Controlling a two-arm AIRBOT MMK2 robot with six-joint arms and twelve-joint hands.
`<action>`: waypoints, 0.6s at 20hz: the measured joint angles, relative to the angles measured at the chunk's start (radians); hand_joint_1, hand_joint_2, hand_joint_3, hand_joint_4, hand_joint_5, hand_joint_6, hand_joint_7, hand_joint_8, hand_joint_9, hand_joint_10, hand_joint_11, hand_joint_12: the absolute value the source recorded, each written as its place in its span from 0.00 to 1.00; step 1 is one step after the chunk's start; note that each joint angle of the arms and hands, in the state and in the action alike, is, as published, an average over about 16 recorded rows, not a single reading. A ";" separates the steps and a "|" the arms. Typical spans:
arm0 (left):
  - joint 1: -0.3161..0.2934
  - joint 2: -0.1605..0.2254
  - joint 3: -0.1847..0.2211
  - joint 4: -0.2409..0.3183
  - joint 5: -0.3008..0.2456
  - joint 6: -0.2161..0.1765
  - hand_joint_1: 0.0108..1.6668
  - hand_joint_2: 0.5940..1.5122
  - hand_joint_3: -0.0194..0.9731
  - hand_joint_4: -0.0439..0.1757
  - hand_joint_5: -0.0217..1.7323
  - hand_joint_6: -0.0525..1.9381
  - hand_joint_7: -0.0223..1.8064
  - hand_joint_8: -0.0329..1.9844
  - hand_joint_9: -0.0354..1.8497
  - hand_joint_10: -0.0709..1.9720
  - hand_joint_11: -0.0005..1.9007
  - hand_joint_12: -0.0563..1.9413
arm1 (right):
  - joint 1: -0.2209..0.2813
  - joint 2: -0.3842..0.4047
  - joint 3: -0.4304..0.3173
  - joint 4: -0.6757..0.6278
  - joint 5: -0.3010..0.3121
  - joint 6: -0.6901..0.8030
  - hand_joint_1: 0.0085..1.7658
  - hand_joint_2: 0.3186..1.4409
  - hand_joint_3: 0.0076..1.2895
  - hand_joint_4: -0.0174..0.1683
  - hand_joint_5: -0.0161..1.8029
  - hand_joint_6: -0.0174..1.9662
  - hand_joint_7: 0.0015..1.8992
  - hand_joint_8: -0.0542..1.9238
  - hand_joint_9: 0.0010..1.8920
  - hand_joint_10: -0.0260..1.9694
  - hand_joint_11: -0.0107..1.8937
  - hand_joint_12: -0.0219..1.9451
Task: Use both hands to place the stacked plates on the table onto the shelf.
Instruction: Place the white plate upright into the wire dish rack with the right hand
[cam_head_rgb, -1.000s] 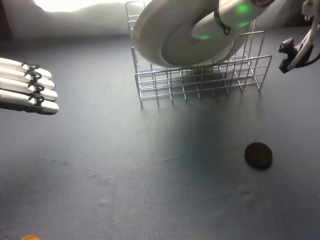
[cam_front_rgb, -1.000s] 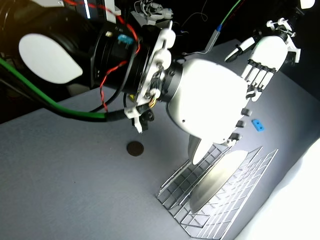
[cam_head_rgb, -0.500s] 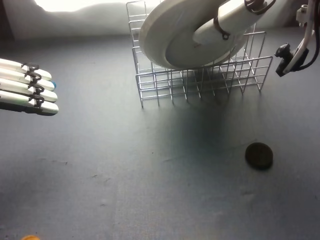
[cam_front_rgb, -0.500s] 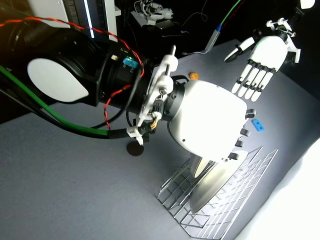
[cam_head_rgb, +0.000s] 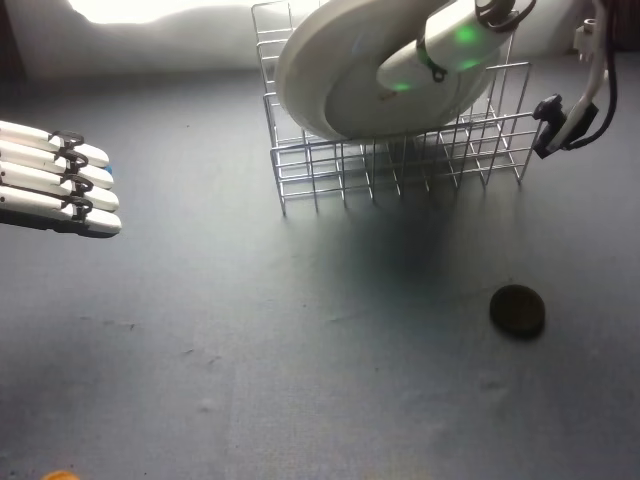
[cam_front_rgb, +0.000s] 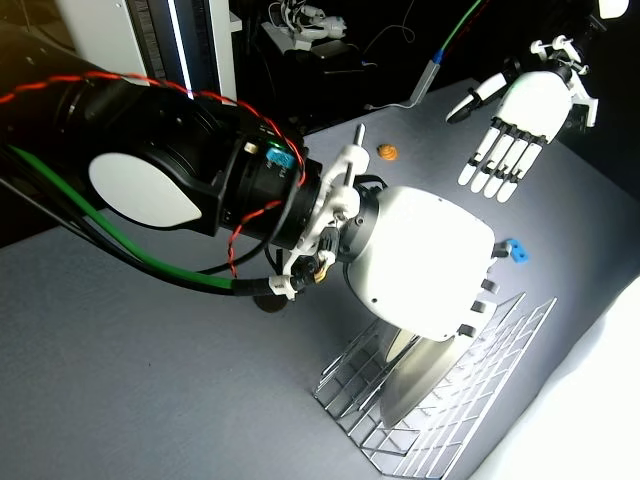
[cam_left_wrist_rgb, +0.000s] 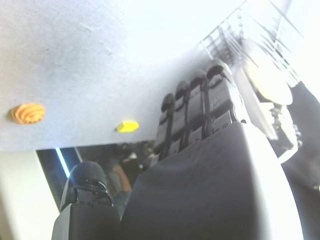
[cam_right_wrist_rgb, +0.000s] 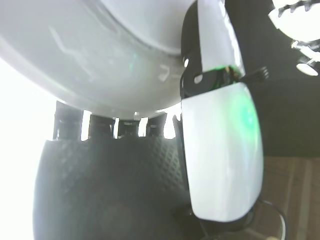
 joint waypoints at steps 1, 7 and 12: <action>0.000 0.000 0.000 0.000 0.000 0.000 0.00 0.57 0.04 0.20 0.05 0.03 0.05 0.02 0.04 0.04 0.01 0.03 | -0.004 -0.006 0.006 0.006 0.000 0.000 0.70 0.60 0.00 0.13 0.57 0.42 0.58 0.42 0.70 0.07 0.47 0.57; -0.002 0.000 0.000 0.004 -0.001 0.000 0.00 0.57 0.04 0.20 0.05 0.03 0.05 0.02 0.04 0.04 0.01 0.03 | -0.031 -0.036 0.035 0.036 0.002 -0.002 0.70 0.60 0.00 0.12 0.57 0.42 0.58 0.42 0.70 0.07 0.47 0.57; -0.005 0.000 0.000 0.008 -0.001 0.000 0.00 0.57 0.04 0.20 0.05 0.03 0.05 0.02 0.03 0.04 0.01 0.03 | -0.056 -0.054 0.050 0.040 0.010 -0.006 0.70 0.60 0.00 0.12 0.56 0.42 0.58 0.42 0.69 0.06 0.47 0.57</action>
